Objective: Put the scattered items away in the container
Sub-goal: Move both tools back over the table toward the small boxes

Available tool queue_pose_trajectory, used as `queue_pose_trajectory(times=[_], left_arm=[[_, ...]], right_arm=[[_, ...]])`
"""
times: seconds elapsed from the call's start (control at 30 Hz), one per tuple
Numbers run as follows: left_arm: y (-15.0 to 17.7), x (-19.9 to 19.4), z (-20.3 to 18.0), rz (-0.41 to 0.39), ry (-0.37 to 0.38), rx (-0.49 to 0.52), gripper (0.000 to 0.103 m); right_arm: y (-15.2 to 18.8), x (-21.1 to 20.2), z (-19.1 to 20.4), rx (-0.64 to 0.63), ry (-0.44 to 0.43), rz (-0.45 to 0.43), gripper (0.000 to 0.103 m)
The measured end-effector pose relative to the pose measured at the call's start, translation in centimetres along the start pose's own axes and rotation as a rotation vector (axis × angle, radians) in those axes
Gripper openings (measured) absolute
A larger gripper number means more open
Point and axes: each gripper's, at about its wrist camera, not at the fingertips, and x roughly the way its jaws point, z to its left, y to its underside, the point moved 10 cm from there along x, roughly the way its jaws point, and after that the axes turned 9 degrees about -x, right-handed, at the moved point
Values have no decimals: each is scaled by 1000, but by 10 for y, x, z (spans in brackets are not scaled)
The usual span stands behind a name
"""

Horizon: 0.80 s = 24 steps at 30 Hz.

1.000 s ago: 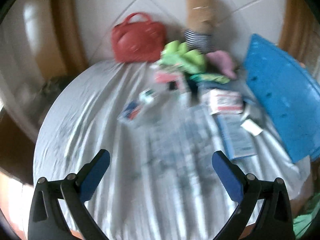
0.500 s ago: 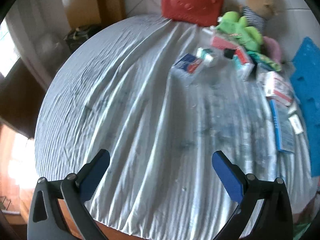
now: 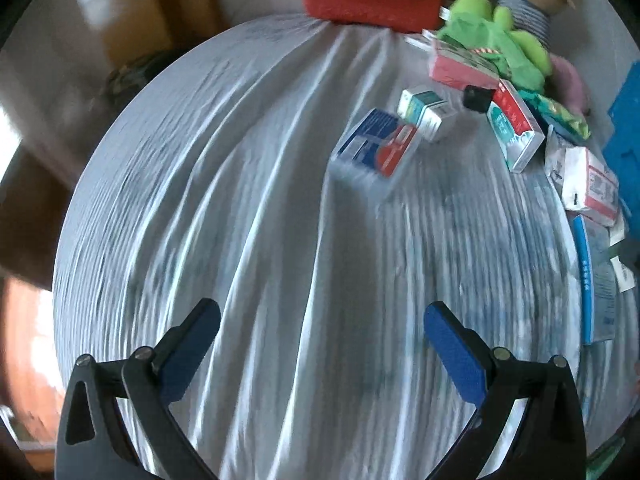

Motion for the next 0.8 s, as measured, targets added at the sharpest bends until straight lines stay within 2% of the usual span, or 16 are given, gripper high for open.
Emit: queue_pose_trajectory(times=[0.2, 0.23, 0.27, 0.3, 0.4, 0.43, 0.5, 0.7, 0.8], left_arm=[[-61, 43, -30, -24, 36, 74, 103], [-67, 51, -35, -15, 50, 79, 99], [-72, 59, -39, -5, 65, 82, 95], [-76, 68, -43, 9, 84, 81, 89], [-86, 91, -50, 42, 105, 78, 84], [-89, 95, -51, 45, 117, 74, 76], [-95, 98, -51, 43, 139, 61, 63], [-117, 99, -24, 21, 106, 30, 63], [-120, 102, -20, 22, 113, 17, 63]], right_arm=[[-59, 61, 29, -28, -11, 39, 103], [-67, 70, 31, -29, -18, 45, 103], [-75, 79, 32, -40, -16, 50, 98], [-81, 86, 33, -54, -11, 54, 86], [-99, 108, 32, -96, 3, 69, 64], [-104, 113, 32, -113, 8, 73, 63], [-111, 121, 34, -133, 1, 77, 51], [-123, 149, 45, -181, -29, 87, 50], [-121, 161, 53, -197, -37, 105, 50]])
